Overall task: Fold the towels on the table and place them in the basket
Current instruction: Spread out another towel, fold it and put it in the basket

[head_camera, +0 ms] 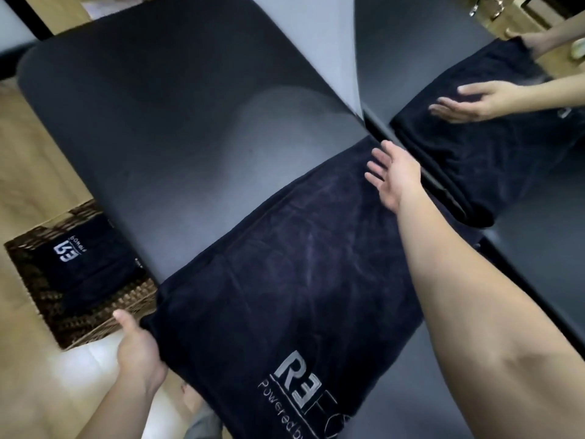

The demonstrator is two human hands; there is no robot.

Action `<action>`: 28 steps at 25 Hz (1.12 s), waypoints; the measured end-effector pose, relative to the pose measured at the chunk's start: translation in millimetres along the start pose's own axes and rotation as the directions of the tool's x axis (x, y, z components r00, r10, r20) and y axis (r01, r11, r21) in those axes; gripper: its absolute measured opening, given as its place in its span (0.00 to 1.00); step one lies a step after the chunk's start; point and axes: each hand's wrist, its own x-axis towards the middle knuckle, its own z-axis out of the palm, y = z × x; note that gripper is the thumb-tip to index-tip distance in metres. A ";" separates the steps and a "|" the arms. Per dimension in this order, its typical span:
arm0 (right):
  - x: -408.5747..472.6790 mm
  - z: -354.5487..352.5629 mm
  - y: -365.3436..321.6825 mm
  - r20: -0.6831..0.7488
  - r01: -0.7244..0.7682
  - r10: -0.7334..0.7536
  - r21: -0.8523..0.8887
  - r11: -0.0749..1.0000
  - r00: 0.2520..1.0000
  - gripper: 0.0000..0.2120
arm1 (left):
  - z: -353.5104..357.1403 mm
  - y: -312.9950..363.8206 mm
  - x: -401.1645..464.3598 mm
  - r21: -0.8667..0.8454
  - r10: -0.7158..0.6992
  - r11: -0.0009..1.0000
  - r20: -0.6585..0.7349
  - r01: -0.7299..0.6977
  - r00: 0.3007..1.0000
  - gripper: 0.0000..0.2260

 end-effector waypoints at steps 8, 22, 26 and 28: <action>-41.4 21.3 62.1 -0.072 0.137 -0.168 -0.314 0.940 0.983 0.08 | -15.1 -0.1 12.7 0.041 0.036 0.998 0.016 -0.036 0.999 0.38; -131.7 6.0 141.7 0.048 0.268 -0.316 -0.655 0.706 0.948 0.16 | -65.1 -54.7 14.1 0.147 -0.067 0.989 0.523 -0.012 0.849 0.39; -174.6 -10.1 173.3 0.043 0.252 -0.325 -0.730 0.635 0.945 0.16 | -77.1 -42.9 12.2 0.140 -0.070 0.990 0.529 -0.005 0.846 0.30; -200.2 -12.0 189.7 0.042 0.251 -0.333 -0.746 0.617 0.942 0.16 | -87.5 -45.0 4.3 0.151 -0.112 0.988 0.587 0.028 0.802 0.28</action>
